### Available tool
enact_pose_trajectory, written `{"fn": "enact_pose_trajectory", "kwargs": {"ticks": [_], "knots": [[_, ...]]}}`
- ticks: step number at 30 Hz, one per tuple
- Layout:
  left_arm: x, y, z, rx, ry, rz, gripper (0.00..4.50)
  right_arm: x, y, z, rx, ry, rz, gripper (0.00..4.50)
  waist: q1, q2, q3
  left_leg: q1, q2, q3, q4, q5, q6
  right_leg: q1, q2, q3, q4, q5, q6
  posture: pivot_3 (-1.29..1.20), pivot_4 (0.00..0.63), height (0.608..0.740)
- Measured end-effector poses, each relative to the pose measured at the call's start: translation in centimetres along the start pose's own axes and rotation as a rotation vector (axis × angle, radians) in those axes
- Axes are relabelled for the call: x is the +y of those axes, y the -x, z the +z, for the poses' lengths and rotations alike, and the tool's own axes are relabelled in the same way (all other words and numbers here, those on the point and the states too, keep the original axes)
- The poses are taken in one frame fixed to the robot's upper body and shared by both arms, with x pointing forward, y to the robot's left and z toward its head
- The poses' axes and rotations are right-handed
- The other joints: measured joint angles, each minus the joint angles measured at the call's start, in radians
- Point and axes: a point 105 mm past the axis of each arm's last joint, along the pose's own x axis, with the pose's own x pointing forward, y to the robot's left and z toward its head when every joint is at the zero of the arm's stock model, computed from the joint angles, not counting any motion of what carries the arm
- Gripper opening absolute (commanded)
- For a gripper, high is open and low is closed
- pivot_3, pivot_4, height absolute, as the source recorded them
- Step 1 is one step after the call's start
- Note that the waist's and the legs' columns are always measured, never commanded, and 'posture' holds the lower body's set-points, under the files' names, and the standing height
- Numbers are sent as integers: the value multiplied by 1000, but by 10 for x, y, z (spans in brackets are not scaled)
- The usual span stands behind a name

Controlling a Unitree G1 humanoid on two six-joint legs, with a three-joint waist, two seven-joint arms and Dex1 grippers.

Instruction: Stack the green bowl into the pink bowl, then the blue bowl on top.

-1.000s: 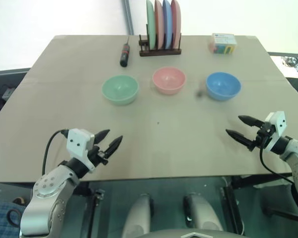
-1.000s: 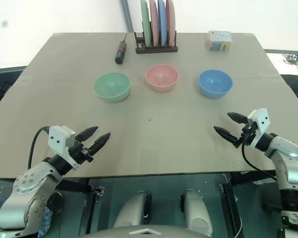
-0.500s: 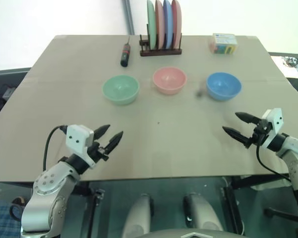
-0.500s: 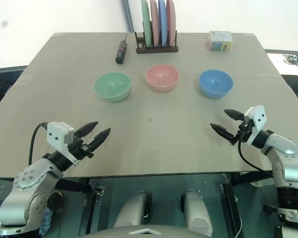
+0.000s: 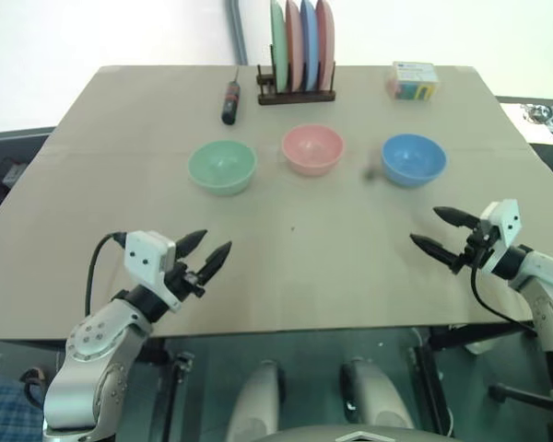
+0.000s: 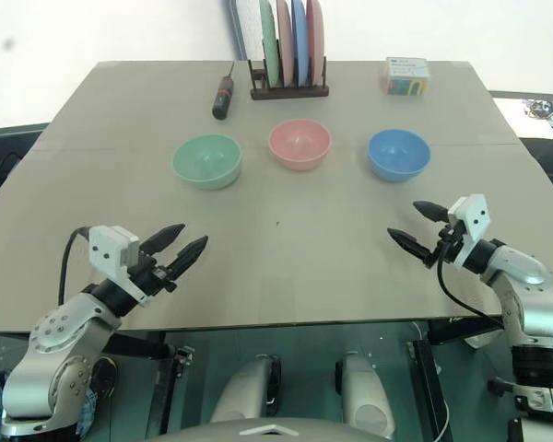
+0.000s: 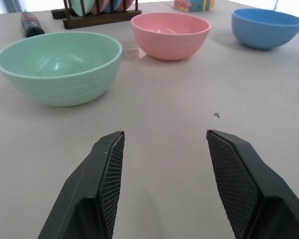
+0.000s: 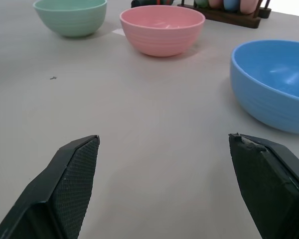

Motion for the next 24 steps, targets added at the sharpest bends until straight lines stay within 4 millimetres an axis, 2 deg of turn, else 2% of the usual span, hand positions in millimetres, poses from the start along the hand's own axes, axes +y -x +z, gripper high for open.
{"fn": "enact_pose_trajectory", "kwargs": {"ticks": [1,3,4,5,7,9,11,13,16,20,24], "knots": [[-1,0,0,-4,6,-4,2791,0,-3,2,1,9,7,4367,-1,0,0,0,0,0,0,0,0,0,0,0,0,0,0,0,150,740],[-10,1,8,-61,59,-45,2791,9,-34,25,16,132,101,4367,-4,0,0,1,0,1,0,0,0,0,0,1,1,0,0,0,150,740],[-11,1,9,-66,65,-49,2791,11,-39,29,18,156,116,4367,-5,0,0,1,0,1,0,0,0,0,0,2,1,0,0,0,150,740],[-15,2,13,-91,80,-71,2791,18,-57,48,8,256,177,4367,1,-1,-1,1,0,-1,0,0,0,0,1,-1,1,0,0,0,150,740],[-15,3,14,-103,97,-71,2791,23,-72,56,14,328,212,4367,5,-1,-1,0,0,-1,1,0,0,0,1,-1,1,1,0,0,150,740],[-21,4,17,-134,125,-102,2791,34,-103,67,16,449,294,4367,3,-1,-1,-1,0,0,1,0,0,0,0,-1,0,1,0,0,150,740],[-26,3,19,-148,131,-127,2791,38,-120,71,28,502,330,4367,1,-1,-1,-1,0,-1,1,0,0,0,0,-1,0,1,0,0,150,740],[-29,6,17,-155,145,-122,2791,43,-148,74,60,538,373,4367,-4,-1,-1,0,0,0,0,0,0,0,0,0,1,1,0,0,150,740],[-32,10,16,-162,149,-112,2791,52,-174,72,108,555,425,4367,-1,-1,-1,-1,0,-1,0,0,0,-1,0,-1,1,2,1,0,150,740],[-34,20,10,-162,165,-68,2791,45,-194,64,208,534,410,4367,4,-1,0,-2,-1,-2,-1,0,0,-1,-1,-2,-1,1,-1,0,150,740],[-37,25,12,-179,155,-34,2791,31,-207,69,267,560,330,4367,0,0,0,-1,-1,-1,-1,0,0,-1,-1,-2,0,0,-2,0,150,740]]}}
